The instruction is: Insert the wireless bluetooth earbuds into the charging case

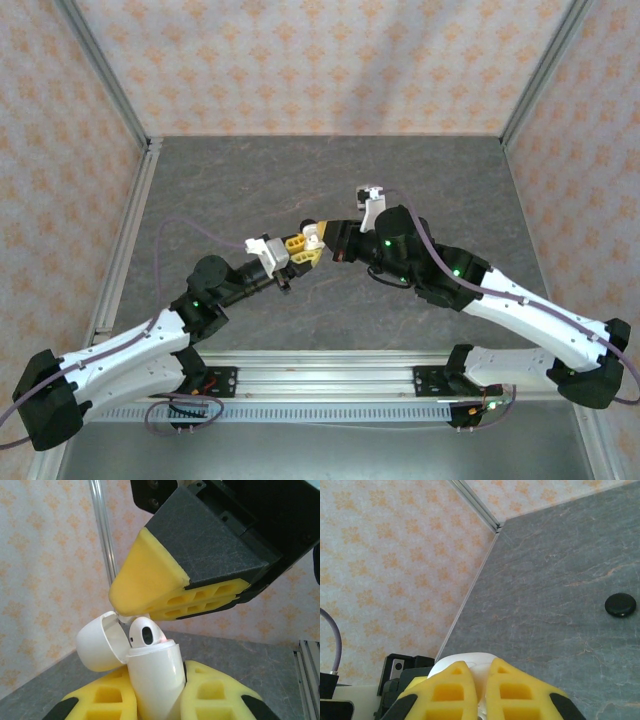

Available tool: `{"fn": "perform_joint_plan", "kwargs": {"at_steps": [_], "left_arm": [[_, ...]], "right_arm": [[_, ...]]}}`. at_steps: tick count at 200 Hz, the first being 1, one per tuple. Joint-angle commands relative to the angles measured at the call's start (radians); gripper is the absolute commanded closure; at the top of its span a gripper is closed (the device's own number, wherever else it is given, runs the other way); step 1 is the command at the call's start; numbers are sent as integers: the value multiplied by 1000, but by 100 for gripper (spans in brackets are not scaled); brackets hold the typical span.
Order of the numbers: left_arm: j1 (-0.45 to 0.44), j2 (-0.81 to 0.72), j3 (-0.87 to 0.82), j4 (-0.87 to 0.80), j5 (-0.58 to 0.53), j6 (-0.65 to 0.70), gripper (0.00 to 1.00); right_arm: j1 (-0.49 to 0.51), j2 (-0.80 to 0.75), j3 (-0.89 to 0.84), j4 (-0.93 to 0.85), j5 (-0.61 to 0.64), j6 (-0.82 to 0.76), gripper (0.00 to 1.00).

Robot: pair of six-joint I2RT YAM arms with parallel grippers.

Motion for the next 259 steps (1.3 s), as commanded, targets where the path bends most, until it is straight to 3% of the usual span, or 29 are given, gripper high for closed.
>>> {"fn": "perform_joint_plan", "kwargs": {"at_steps": [1, 135, 211, 259], "left_arm": [[0, -4, 50, 110, 37, 1, 100], [-2, -6, 15, 166, 61, 9, 100], [-7, -8, 25, 142, 53, 17, 100], [-6, 1, 25, 145, 53, 16, 100]], "right_arm": [[16, 22, -5, -91, -79, 49, 91], [17, -48, 24, -29, -151, 98, 90], [19, 13, 26, -99, -176, 59, 90], [18, -5, 32, -139, -118, 73, 72]]}}
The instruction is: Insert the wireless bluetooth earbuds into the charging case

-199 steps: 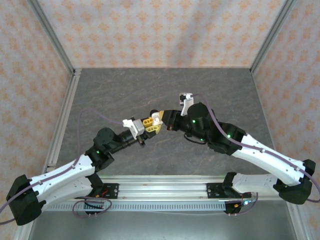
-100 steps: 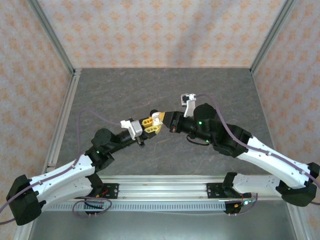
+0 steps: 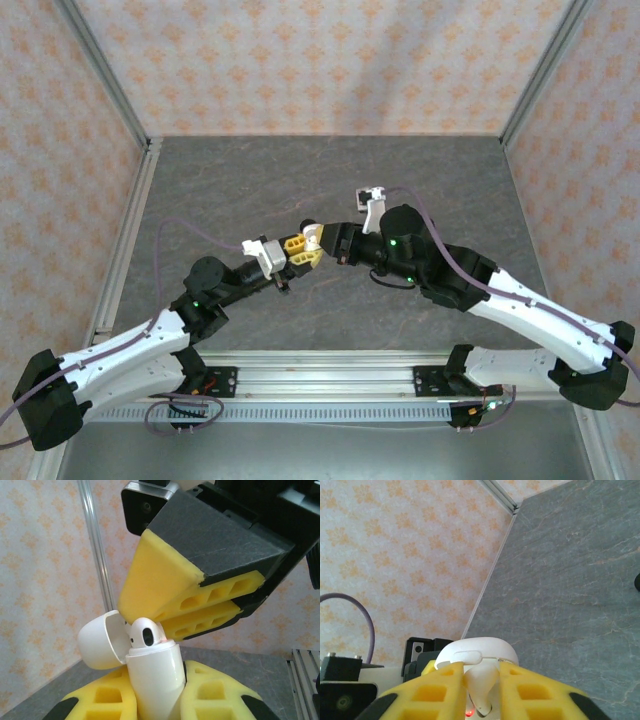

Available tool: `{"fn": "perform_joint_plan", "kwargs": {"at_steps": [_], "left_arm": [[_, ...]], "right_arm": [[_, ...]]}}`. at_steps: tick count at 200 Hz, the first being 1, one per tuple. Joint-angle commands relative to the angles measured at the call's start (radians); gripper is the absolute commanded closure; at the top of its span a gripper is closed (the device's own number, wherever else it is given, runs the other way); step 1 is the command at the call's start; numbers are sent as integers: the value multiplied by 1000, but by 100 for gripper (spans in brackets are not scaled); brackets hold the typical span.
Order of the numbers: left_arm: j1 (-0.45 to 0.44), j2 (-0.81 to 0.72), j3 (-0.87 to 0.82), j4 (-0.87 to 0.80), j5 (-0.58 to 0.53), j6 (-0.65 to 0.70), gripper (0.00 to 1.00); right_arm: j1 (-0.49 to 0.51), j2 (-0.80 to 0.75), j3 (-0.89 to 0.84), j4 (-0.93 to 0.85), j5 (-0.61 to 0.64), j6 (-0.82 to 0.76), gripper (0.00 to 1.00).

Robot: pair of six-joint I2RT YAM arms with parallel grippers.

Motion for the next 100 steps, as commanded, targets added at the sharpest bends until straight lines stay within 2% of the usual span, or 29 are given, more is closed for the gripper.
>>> {"fn": "perform_joint_plan", "kwargs": {"at_steps": [1, 30, 100], "left_arm": [[-4, 1, 25, 89, 12, 13, 100], [-7, 1, 22, 91, 13, 10, 100], [-6, 1, 22, 69, 29, 5, 100]], "right_arm": [[16, 8, 4, -101, -21, 0, 72], [17, -14, 25, -131, 25, 2, 64], [15, -39, 84, -150, 12, -4, 56]]}}
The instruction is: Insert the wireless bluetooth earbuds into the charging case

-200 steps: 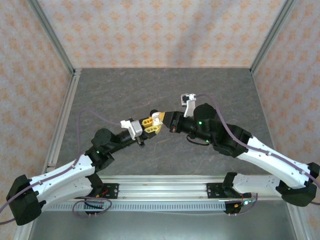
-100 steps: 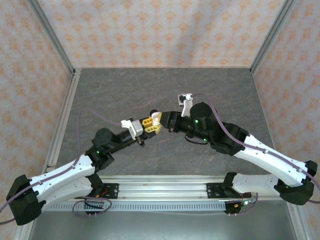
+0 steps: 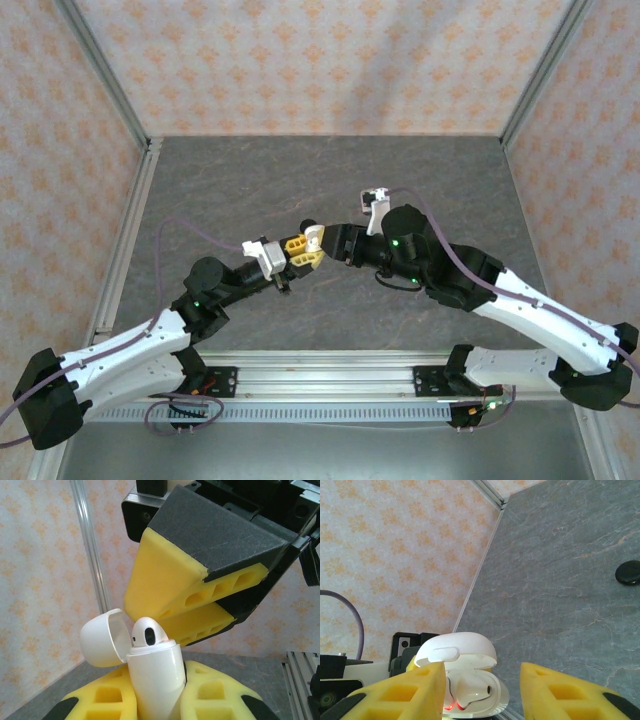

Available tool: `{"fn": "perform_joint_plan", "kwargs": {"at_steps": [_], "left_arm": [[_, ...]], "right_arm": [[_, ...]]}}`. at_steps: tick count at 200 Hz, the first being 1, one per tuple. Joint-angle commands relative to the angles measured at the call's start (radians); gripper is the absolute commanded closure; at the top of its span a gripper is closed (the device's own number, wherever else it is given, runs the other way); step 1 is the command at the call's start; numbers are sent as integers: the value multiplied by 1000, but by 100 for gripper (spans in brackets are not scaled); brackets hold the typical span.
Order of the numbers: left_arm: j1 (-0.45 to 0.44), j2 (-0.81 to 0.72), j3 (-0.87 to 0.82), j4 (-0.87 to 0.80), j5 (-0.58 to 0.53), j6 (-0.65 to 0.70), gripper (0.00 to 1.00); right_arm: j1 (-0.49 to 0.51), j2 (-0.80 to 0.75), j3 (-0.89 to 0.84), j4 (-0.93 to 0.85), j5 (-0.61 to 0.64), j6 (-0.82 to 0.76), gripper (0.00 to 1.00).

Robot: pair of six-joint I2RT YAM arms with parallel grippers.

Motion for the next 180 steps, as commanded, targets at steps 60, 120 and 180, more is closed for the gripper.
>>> {"fn": "perform_joint_plan", "kwargs": {"at_steps": [60, 120, 180], "left_arm": [[-7, -5, 43, -14, 99, -18, 100], [-14, 2, 108, -120, 178, -1, 100], [-17, 13, 135, -155, 156, -6, 100]], "right_arm": [[-27, -48, 168, -213, 46, -96, 42], [-207, 89, 192, -192, -316, -87, 57], [-238, 80, 99, -71, -531, -24, 75]]}}
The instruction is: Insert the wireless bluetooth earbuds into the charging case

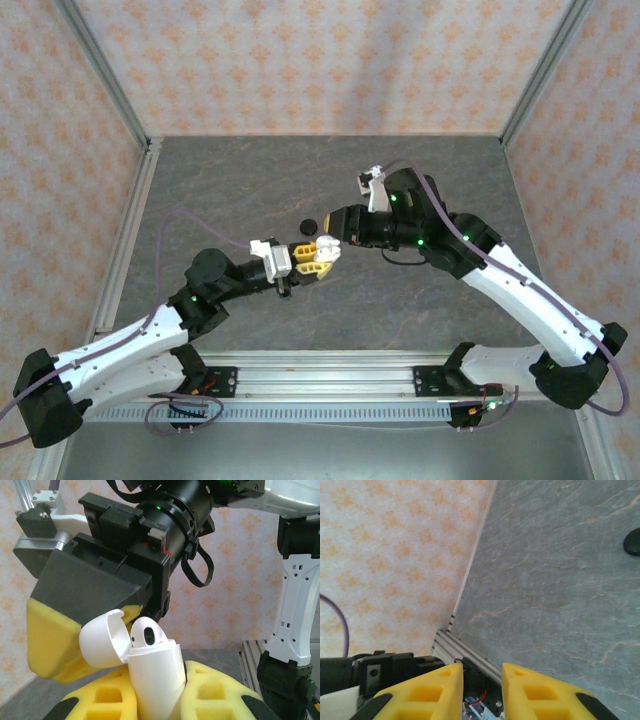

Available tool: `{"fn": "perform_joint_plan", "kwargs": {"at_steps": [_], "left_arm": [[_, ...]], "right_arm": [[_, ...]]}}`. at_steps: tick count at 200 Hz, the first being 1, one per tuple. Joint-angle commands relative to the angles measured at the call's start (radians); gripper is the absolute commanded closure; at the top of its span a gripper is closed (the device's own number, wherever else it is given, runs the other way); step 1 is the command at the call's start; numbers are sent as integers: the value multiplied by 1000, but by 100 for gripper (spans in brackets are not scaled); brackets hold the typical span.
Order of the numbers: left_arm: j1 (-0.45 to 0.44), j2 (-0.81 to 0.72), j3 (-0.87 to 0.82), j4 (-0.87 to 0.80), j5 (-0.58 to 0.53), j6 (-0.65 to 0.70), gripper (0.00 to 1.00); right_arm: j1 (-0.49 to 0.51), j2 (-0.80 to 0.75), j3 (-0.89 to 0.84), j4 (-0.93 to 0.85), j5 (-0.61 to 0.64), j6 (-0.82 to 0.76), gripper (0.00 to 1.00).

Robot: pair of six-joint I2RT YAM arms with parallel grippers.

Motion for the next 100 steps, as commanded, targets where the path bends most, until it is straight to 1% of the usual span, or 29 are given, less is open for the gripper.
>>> {"fn": "perform_joint_plan", "kwargs": {"at_steps": [1, 15, 36, 70, 100], "left_arm": [[-4, 6, 38, -7, -8, -6, 100], [-3, 9, 38, -10, -34, -14, 100], [-4, 10, 33, -7, -63, -32, 100], [-1, 12, 14, 18, -108, -69, 100], [0, 9, 11, 11, -136, -94, 100]], "right_arm": [[6, -43, -34, 64, -136, 24, 75], [6, -71, -67, 62, -150, 29, 76], [6, -123, -109, 34, -137, 30, 76], [6, -197, -153, -6, -91, 27, 75], [6, -209, -160, -45, -43, 8, 72]]}}
